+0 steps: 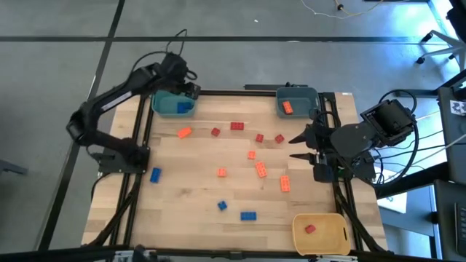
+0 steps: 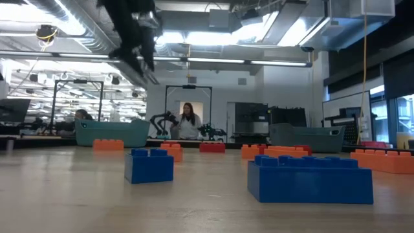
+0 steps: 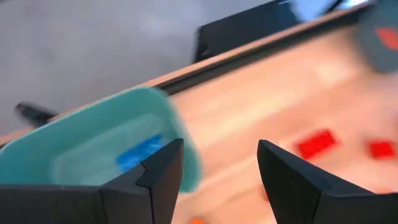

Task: Sort & place blocks by color
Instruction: Put the orange game piece into the blue bin

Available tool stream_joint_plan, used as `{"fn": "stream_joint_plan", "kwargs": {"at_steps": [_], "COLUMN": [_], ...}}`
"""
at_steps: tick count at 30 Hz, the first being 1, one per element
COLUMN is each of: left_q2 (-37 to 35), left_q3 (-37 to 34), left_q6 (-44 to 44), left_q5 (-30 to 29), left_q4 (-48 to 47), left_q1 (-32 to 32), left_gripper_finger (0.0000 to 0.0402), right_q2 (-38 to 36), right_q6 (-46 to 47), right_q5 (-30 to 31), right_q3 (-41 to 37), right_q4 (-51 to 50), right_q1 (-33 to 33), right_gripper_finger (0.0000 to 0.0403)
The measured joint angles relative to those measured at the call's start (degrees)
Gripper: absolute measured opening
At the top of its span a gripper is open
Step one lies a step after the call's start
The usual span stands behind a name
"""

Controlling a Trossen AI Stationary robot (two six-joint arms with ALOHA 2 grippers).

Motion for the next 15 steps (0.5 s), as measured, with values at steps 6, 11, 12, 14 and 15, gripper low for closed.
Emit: {"fn": "stream_joint_plan", "kwargs": {"at_steps": [6, 11, 12, 14, 15], "left_q2": [-6.60, -7.50, -7.46, -7.46, -7.46], "left_q3": [0.00, 0.00, 0.00, 0.00, 0.00], "left_q6": [1.27, -1.19, -2.13, -4.85, -6.39], "left_q5": [0.02, 0.02, 0.01, -0.17, -0.53], "left_q4": [-1.15, -1.76, -2.03, -2.02, -1.87], "left_q1": [-13.21, -25.92, -28.58, -33.51, -35.94], "left_gripper_finger": [0.0198, 0.0199, 0.0199, 0.0199, 0.0199], "right_q2": [0.02, 0.07, 0.07, 0.07, 0.07], "right_q6": [5.96, 12.75, 14.90, 18.01, 18.92], "right_q5": [-0.03, 0.00, 0.15, 0.51, 0.50], "right_q3": [0.00, -0.49, -1.03, -2.76, -3.90], "right_q4": [-1.06, -0.97, -0.90, -0.84, -0.88], "right_q1": [0.00, -0.12, -0.42, -1.01, -1.24], "right_gripper_finger": [0.0177, 0.0177, 0.0177, 0.0177, 0.0177]}}
